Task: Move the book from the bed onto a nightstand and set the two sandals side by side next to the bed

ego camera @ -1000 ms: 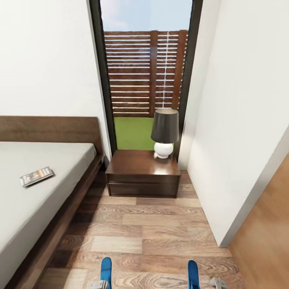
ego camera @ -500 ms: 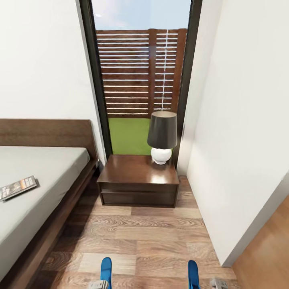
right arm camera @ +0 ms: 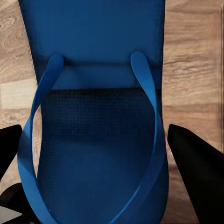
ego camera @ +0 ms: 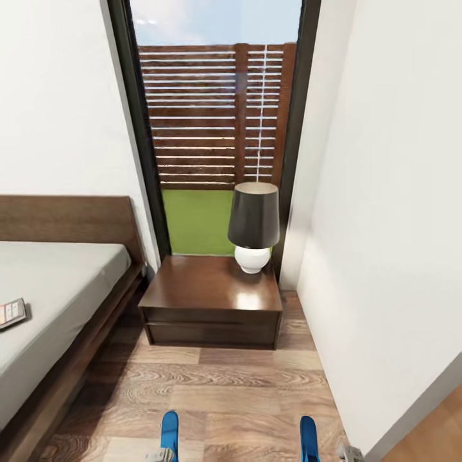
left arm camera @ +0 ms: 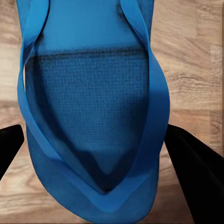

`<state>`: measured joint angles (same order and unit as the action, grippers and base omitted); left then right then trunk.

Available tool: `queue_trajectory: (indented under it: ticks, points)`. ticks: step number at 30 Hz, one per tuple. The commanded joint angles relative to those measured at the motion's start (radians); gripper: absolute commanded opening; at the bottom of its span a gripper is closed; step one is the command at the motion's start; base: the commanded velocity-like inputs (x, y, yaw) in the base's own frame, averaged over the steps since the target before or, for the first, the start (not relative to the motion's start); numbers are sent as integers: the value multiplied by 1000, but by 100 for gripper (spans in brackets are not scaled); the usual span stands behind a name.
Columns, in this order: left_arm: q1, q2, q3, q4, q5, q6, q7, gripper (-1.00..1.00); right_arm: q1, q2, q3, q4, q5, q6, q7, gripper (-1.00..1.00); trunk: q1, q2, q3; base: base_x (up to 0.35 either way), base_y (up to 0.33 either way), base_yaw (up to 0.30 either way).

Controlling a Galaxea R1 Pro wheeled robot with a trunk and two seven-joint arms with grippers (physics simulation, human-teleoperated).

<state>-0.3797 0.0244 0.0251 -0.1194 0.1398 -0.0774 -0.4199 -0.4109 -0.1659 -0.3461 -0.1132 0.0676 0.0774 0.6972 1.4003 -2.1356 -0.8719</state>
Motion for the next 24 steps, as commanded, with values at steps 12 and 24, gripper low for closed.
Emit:
queue_trajectory:
  ticks: [12, 24]
  points:
    - [-1, 0, 2, 1, 6, -1, -5, -100, 0, 0, -10, -2, 6, 9, 5, -100, 0, 0, -1, 294, -176, 0]
    - [-1, 0, 2, 1, 6, -1, -5, -100, 0, 0, -10, -2, 6, 9, 5, -100, 0, 0, -1, 114, -59, 156]
